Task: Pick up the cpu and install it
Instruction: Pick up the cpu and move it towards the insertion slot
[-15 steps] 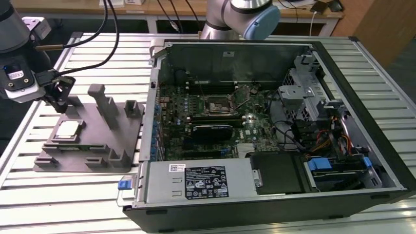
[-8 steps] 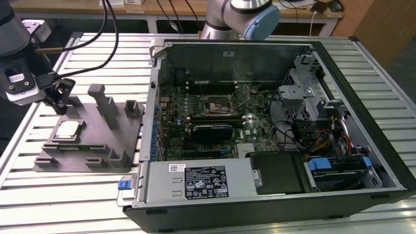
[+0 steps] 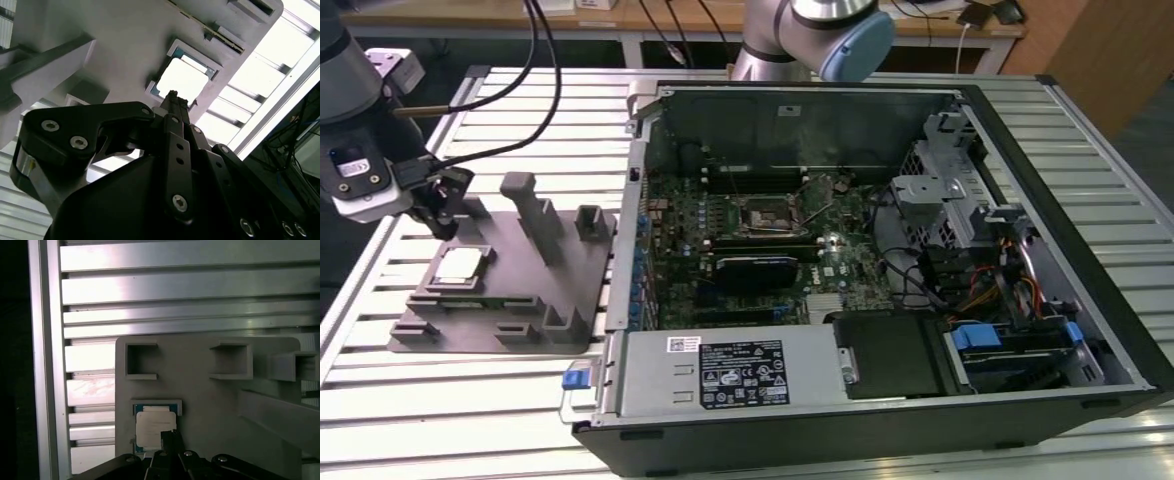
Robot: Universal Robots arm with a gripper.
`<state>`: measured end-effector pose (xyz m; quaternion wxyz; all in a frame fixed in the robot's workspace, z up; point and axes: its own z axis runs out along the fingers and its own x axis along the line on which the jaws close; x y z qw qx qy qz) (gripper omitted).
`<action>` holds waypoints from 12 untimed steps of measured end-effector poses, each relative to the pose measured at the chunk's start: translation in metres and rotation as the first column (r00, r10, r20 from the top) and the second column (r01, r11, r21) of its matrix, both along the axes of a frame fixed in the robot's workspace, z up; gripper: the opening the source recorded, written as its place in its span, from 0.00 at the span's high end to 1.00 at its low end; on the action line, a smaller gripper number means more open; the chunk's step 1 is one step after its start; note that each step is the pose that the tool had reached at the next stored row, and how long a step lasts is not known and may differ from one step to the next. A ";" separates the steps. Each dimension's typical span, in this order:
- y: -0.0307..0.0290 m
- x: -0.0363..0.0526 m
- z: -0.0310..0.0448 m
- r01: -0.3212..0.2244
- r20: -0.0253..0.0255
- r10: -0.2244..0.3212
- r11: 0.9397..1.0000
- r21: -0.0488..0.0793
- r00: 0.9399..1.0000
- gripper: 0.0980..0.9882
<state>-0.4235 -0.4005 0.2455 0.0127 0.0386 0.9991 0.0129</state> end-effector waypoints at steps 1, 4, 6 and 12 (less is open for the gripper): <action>-0.0003 -0.0007 -0.0010 0.000 0.000 0.000 1.000 0.000 1.000 0.99; -0.0015 -0.0025 -0.0039 0.000 0.000 0.000 1.000 0.000 1.000 0.99; -0.0028 -0.0034 -0.0058 0.000 0.000 0.000 1.000 0.000 1.000 0.99; -0.0076 -0.0044 -0.0136 0.000 0.000 0.000 1.000 0.000 1.000 0.99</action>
